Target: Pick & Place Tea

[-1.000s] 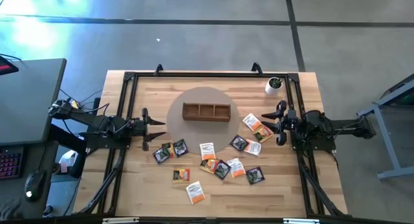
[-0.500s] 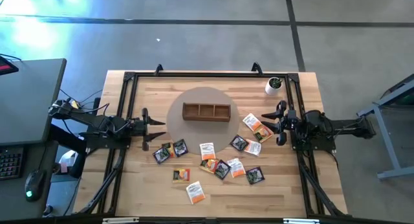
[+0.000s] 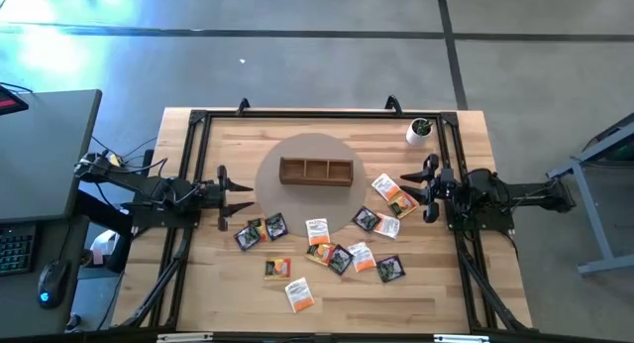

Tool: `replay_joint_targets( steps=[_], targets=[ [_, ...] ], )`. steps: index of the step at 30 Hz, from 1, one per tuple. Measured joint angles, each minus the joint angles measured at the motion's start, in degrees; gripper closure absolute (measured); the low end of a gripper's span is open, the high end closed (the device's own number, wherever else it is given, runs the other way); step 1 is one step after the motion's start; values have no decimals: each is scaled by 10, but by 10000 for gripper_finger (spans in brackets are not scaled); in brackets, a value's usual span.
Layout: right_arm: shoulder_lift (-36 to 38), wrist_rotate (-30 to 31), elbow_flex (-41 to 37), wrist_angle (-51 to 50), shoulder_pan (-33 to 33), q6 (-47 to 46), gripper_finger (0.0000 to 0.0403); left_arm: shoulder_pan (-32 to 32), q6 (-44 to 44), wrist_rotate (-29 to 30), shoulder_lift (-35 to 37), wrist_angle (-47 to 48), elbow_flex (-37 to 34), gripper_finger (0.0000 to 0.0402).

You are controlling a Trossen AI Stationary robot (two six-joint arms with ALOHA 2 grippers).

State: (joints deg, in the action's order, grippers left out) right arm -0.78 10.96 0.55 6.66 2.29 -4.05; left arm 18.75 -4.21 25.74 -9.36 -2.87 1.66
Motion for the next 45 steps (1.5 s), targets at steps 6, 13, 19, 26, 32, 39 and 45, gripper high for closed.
replay_joint_targets(
  steps=[6,13,19,26,32,39,45],
  targets=[
    [0,0,0,0,0,0,263,0,0,0,0,0,0,222],
    [0,0,0,0,0,0,263,0,0,0,0,0,0,222],
    [0,0,0,0,0,0,263,0,0,0,0,0,0,222],
    [0,0,0,24,0,0,263,0,0,0,0,0,0,222],
    [0,0,0,72,0,18,263,0,0,0,0,0,0,222],
    [0,11,0,96,0,59,263,0,0,0,0,-1,0,222],
    [0,51,0,108,0,63,263,0,-24,107,0,-8,0,222]
  ],
)
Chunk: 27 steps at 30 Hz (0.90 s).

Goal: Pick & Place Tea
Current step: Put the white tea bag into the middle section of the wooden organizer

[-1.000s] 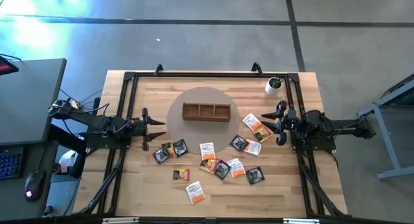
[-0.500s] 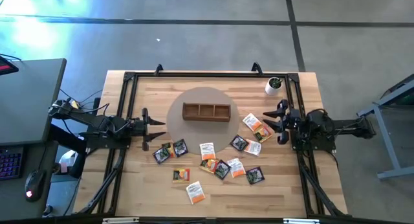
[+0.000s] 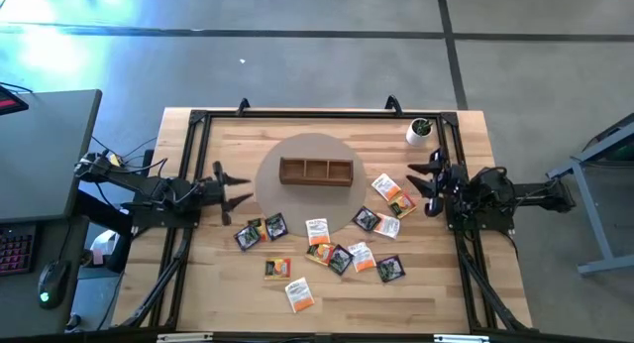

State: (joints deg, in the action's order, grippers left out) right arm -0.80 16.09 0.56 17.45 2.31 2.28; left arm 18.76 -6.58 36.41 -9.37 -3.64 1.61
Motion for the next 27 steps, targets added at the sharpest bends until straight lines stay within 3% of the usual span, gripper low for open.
replay_joint_targets(
  steps=[4,8,13,20,24,27],
  targets=[
    [0,65,0,13,0,30,263,0,-31,149,0,0,0,222],
    [0,52,0,17,0,37,263,0,-24,240,0,-7,0,222],
    [-2,28,0,17,0,3,263,0,-16,184,0,-23,0,222],
    [-51,75,27,72,0,30,263,0,-38,163,0,-138,3,222],
    [-135,70,77,72,0,35,263,-1,-74,195,0,-237,3,222],
    [-236,82,130,30,0,27,263,-1,-94,161,0,-299,3,222]
  ],
)
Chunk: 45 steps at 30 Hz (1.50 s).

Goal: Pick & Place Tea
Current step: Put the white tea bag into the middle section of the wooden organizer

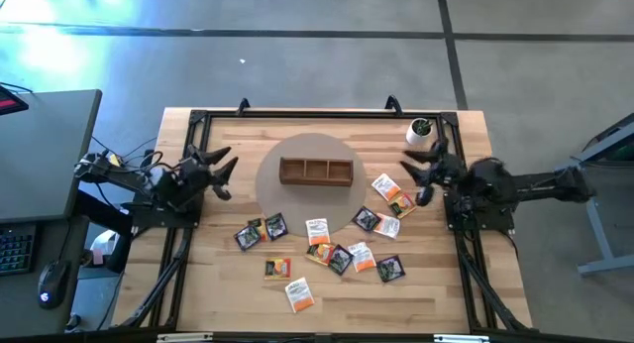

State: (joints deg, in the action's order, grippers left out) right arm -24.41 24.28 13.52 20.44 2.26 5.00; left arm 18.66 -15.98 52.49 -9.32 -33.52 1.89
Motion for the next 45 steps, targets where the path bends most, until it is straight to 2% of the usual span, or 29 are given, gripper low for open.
replay_joint_targets(
  steps=[3,4,8,12,19,24,29,40,45],
  targets=[
    [-117,34,67,-113,-2,-39,263,0,8,-81,-1,-5,12,222],
    [-154,39,93,-157,-5,-55,263,1,25,-90,-2,3,20,222],
    [-296,26,201,-339,-30,-109,263,0,92,-45,-18,101,71,222],
    [-420,-16,298,-496,-75,-130,263,0,126,-39,-44,223,117,222],
    [-593,-112,394,-657,-170,-130,263,0,133,7,-110,231,132,222],
    [-667,-190,400,-658,-217,-137,263,0,133,21,-132,235,132,222],
    [-714,-184,400,-637,-240,-139,263,0,133,22,-136,235,132,222],
    [-773,-222,404,-620,-261,-159,266,0,138,22,-136,235,132,222],
    [-773,-213,403,-619,-254,-211,314,0,138,22,-136,237,132,222]
  ],
)
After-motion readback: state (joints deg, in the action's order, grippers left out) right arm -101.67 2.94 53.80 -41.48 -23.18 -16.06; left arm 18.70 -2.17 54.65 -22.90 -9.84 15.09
